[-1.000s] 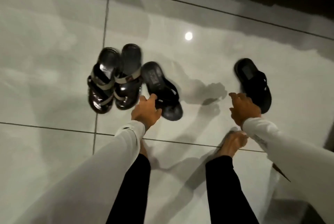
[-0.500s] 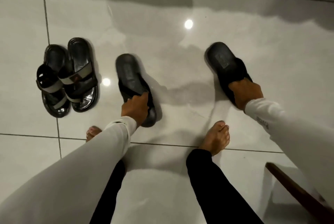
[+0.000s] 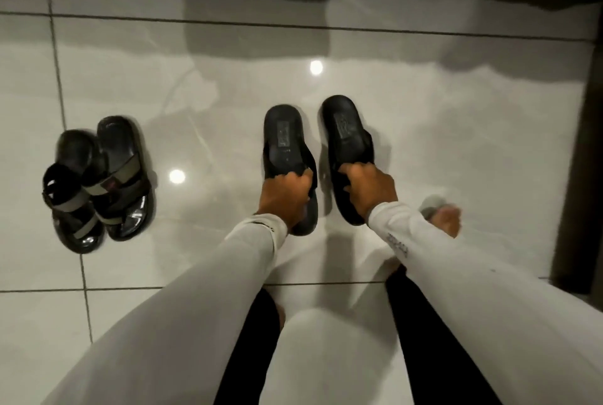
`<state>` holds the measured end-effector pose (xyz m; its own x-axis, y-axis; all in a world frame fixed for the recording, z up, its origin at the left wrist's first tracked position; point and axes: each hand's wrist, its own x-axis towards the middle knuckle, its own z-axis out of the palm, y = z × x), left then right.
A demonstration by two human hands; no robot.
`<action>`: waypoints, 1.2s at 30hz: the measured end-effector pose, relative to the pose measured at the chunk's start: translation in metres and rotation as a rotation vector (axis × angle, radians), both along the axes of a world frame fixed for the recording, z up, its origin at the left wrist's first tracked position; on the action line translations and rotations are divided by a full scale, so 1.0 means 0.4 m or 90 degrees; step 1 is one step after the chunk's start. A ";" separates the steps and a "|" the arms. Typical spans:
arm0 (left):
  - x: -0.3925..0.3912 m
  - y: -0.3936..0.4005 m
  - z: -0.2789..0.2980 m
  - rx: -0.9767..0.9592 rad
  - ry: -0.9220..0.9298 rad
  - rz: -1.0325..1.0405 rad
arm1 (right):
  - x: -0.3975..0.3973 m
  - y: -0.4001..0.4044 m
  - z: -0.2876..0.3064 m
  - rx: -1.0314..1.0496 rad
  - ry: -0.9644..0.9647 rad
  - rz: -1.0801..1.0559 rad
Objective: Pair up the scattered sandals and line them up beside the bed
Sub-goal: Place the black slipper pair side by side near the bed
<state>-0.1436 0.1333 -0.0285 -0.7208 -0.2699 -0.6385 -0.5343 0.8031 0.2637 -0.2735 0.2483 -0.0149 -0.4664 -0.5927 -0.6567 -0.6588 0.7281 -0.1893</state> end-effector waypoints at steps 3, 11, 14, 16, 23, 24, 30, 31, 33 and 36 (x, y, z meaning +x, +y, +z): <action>-0.054 0.022 -0.013 -0.014 0.041 0.004 | -0.023 0.014 -0.017 -0.016 -0.015 -0.003; -0.281 0.131 -0.026 -0.035 0.030 -0.045 | -0.250 0.097 -0.027 -0.031 -0.009 -0.002; -0.380 0.170 -0.034 -0.051 0.042 -0.059 | -0.338 0.133 -0.026 -0.030 -0.015 -0.026; -0.439 0.188 -0.035 -0.066 0.048 -0.070 | -0.387 0.158 -0.031 -0.023 -0.018 -0.043; -0.588 0.237 -0.045 -0.079 0.043 -0.102 | -0.515 0.242 -0.039 -0.014 0.010 -0.050; -0.600 0.244 -0.047 -0.079 0.044 -0.105 | -0.527 0.253 -0.040 -0.013 0.014 -0.051; -0.666 0.269 -0.054 -0.093 0.049 -0.127 | -0.578 0.295 -0.051 0.002 0.046 -0.046; -0.674 0.269 -0.054 -0.099 0.049 -0.132 | -0.582 0.297 -0.052 0.003 0.048 -0.043; -0.688 0.267 -0.056 -0.107 0.051 -0.138 | -0.592 0.298 -0.054 0.002 0.051 -0.042; -0.702 0.259 -0.057 -0.103 0.050 -0.147 | -0.605 0.291 -0.058 -0.009 0.059 -0.047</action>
<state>-0.4245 0.2370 -0.0515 -0.8204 -0.1864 -0.5405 -0.3153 0.9361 0.1558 -0.5154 0.3648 -0.0382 -0.5679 -0.5630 -0.6004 -0.6185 0.7732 -0.1400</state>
